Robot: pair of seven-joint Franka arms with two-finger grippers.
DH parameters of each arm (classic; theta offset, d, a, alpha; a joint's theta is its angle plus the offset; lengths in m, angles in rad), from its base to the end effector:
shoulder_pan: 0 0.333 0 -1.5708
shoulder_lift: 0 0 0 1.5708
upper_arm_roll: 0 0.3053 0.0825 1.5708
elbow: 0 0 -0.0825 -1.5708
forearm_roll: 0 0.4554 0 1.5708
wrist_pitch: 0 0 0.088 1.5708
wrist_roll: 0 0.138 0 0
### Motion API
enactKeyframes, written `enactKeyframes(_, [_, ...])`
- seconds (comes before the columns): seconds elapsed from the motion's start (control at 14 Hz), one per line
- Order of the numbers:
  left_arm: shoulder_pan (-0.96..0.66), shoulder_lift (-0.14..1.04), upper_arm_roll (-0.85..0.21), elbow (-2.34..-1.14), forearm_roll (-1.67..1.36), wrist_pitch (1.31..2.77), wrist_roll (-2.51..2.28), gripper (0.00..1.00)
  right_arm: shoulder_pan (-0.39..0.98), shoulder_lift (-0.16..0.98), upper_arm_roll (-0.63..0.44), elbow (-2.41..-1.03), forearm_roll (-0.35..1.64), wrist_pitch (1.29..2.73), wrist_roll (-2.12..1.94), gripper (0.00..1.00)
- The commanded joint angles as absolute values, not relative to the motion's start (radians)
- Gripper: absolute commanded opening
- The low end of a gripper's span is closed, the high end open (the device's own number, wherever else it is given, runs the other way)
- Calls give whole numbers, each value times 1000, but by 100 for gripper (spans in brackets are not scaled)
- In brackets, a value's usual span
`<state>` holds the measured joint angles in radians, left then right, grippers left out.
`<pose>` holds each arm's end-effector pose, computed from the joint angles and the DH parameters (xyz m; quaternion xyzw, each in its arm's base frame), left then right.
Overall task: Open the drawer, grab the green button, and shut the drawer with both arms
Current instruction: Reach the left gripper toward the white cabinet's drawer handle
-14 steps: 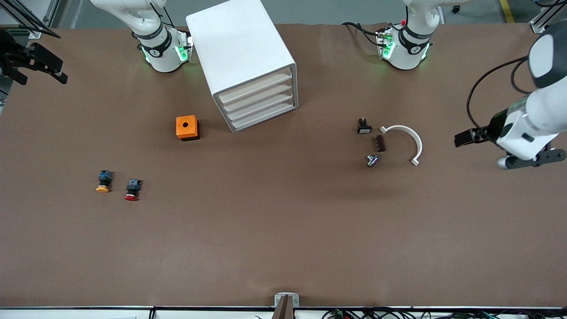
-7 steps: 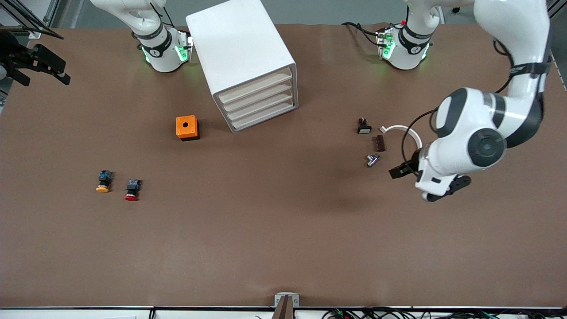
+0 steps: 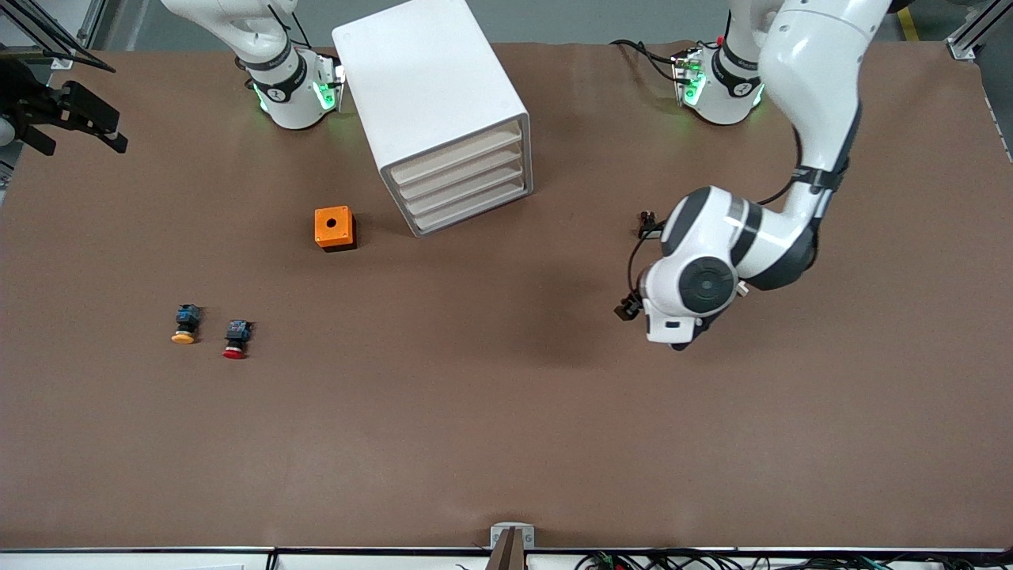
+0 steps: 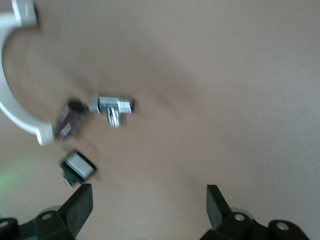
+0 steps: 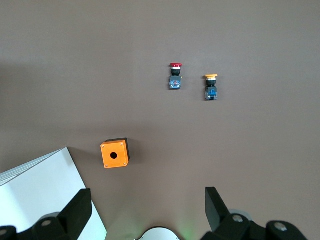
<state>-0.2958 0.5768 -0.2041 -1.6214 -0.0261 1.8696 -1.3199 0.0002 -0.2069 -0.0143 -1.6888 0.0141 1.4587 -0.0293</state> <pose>0.6102 -0.3288 0.1922 -0.8982 -0.4044 0.1513 0.0823 0.5490 -0.0064 0.6313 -0.9999 -0.0085 0.0114 0.0087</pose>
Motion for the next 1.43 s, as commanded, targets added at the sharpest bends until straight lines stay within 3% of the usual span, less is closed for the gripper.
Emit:
enactKeyframes(0.0, [-379,641,-196,-1588,-43,1865,-1588,100,9,-195,-15,-1664,2,1448,-20,100])
enactKeyframes(0.43, [-515,727,-189,-1582,-344,1882,-1948,100,11,-195,-15,-1661,3,1448,-20,100])
enactKeyframes(1.0, [-555,765,-192,-1586,-840,1908,-2063,100,28,-186,-15,-1660,3,1450,-20,100])
enactKeyframes(1.07, [-570,773,-192,-1586,-873,1908,-2084,98,44,-181,-14,-1660,3,1453,-14,100])
enactKeyframes(1.21, [-586,794,-192,-1586,-913,1908,-2123,85,84,-149,-14,-1638,3,1453,-9,100])
enactKeyframes(1.36, [-595,804,-192,-1586,-928,1896,-2163,68,98,-129,-14,-1623,5,1453,-8,100])
